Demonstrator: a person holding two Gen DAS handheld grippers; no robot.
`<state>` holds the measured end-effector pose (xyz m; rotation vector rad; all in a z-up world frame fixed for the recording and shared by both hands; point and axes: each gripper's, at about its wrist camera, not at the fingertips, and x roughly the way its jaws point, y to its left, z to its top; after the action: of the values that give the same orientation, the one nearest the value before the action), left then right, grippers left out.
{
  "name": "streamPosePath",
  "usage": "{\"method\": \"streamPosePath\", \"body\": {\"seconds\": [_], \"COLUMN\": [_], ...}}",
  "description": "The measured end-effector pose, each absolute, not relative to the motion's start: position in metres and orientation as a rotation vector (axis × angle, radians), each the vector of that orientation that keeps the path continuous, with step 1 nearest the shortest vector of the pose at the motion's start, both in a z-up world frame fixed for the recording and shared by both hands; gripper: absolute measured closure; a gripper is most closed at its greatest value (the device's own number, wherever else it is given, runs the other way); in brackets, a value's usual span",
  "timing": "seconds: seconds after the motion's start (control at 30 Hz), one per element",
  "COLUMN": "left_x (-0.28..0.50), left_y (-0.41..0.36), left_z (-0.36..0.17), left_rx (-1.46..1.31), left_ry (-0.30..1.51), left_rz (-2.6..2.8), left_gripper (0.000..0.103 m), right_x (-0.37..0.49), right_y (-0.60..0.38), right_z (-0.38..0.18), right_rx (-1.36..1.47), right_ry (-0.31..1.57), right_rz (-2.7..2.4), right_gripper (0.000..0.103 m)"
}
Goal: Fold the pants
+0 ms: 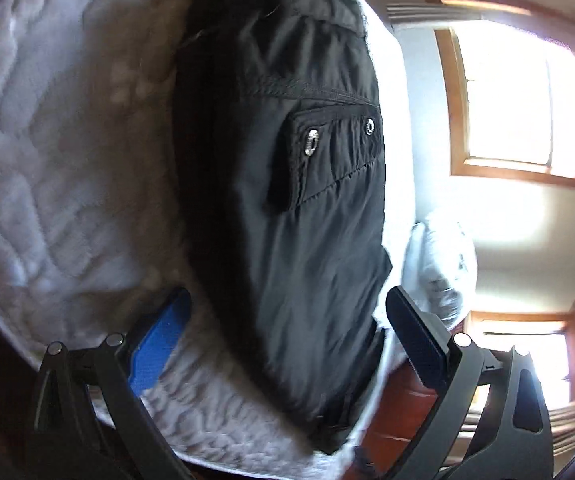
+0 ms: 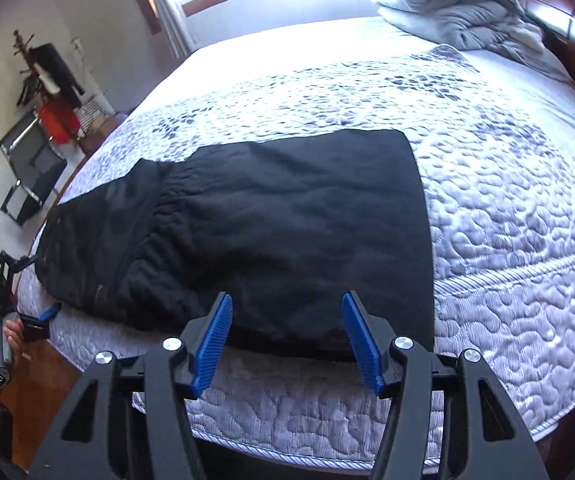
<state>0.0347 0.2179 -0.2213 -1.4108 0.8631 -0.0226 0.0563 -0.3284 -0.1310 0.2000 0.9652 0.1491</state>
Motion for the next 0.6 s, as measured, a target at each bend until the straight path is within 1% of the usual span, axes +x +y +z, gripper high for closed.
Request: {"method": "streamPosePath", "body": {"seconds": [0.3, 0.5, 0.6], "left_x": [0.051, 0.052, 0.055], "left_y": [0.21, 0.215, 0.215], "left_z": [-0.234, -0.24, -0.244], "left_rx": [-1.466, -1.588, -1.6], "left_ry": [0.823, 0.744, 0.73], "left_rz": [-0.038, -0.041, -0.027], "left_gripper": [0.007, 0.007, 0.007], "right_x": [0.057, 0.059, 0.06], "right_y": [-0.314, -0.303, -0.3], "right_z": [-0.137, -0.14, -0.141], "right_rx": [0.148, 0.108, 0.099], "right_ry": [0.983, 0.999, 1.009], "right_rz": [0.168, 0.179, 0.183], "right_gripper": [0.045, 0.045, 0.045]}}
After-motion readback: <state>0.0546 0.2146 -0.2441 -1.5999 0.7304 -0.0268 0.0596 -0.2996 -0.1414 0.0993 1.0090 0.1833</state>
